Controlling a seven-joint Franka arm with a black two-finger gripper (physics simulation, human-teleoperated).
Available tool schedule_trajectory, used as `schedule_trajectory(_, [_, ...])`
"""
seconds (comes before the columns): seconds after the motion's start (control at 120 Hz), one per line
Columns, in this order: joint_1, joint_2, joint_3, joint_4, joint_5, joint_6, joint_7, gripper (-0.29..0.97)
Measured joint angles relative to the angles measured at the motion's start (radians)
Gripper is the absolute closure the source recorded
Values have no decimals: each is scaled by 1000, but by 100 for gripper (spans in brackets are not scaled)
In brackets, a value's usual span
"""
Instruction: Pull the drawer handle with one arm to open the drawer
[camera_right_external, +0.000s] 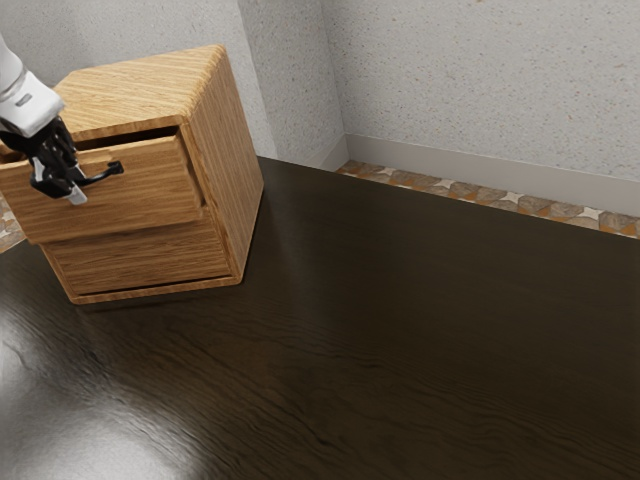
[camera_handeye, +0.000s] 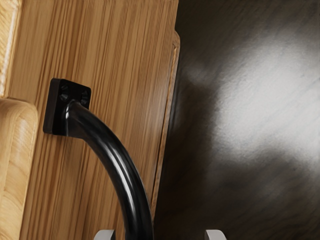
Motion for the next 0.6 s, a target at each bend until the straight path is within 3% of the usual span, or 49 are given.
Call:
schedule_trajectory(0.142, [-48, -24, 30, -15, 6, 1, -1, 53])
schedule_trajectory(0.6, [-55, -129, -3, -114, 33, 2, -15, 54])
